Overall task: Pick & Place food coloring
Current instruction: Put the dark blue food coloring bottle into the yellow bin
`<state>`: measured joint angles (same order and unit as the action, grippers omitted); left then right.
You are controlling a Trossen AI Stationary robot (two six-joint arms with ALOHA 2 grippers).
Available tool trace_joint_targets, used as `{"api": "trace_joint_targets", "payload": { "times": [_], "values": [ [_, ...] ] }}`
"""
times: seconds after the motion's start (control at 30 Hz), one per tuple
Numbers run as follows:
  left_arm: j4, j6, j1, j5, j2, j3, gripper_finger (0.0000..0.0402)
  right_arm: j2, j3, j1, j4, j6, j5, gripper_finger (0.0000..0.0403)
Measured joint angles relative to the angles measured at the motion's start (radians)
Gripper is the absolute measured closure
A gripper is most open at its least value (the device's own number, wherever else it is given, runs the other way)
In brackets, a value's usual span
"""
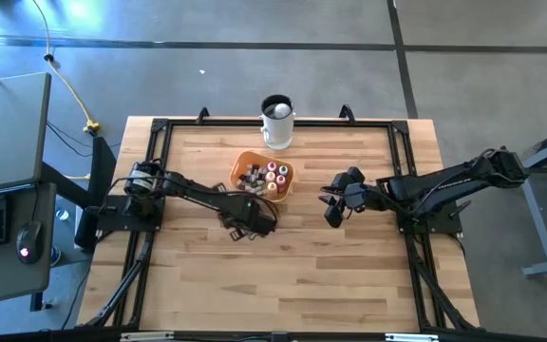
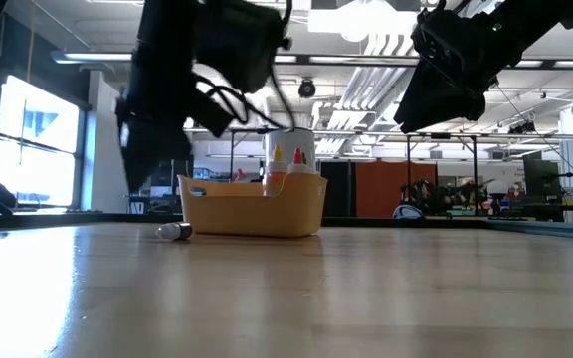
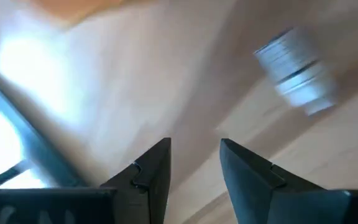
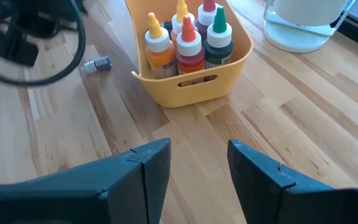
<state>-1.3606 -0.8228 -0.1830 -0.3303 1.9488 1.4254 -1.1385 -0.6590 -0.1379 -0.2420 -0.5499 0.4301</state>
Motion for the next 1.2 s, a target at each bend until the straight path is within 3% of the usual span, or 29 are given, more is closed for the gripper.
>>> {"api": "trace_joint_targets", "payload": {
  "times": [0.17, 0.43, 0.57, 0.7, 0.77, 0.9, 1.2],
  "values": [
    [-0.222, -0.074, -0.002, -0.028, 0.000, -0.001, 0.0266, 0.000, 0.000, 0.000, 0.000, 0.000, 0.000, 0.0249],
    [-0.156, -0.136, -0.049, -0.082, -0.135, -0.127, 0.0266, 0.000, 0.000, 0.000, 0.000, 0.000, 0.000, 0.0249],
    [-0.055, -0.299, -0.060, -0.084, -0.240, -0.256, 0.0266, -0.001, 0.000, 0.000, 0.007, 0.000, 0.008, 0.0249],
    [0.170, -0.397, -0.060, -0.001, -0.299, -0.353, 0.0266, -0.001, -0.001, 0.000, 0.015, 0.001, 0.024, 0.0249],
    [0.318, -0.386, -0.060, 0.007, -0.305, -0.374, 0.0266, -0.001, -0.001, 0.000, 0.017, 0.000, 0.025, 0.0249],
    [0.450, -0.339, -0.059, 0.010, -0.300, -0.379, 0.0266, -0.001, -0.001, 0.000, 0.026, 0.001, 0.031, 0.0249],
    [0.629, -0.284, -0.059, -0.001, -0.301, -0.380, 0.0266, -0.001, -0.001, 0.000, 0.030, 0.000, 0.027, 0.0249]
  ]
}}
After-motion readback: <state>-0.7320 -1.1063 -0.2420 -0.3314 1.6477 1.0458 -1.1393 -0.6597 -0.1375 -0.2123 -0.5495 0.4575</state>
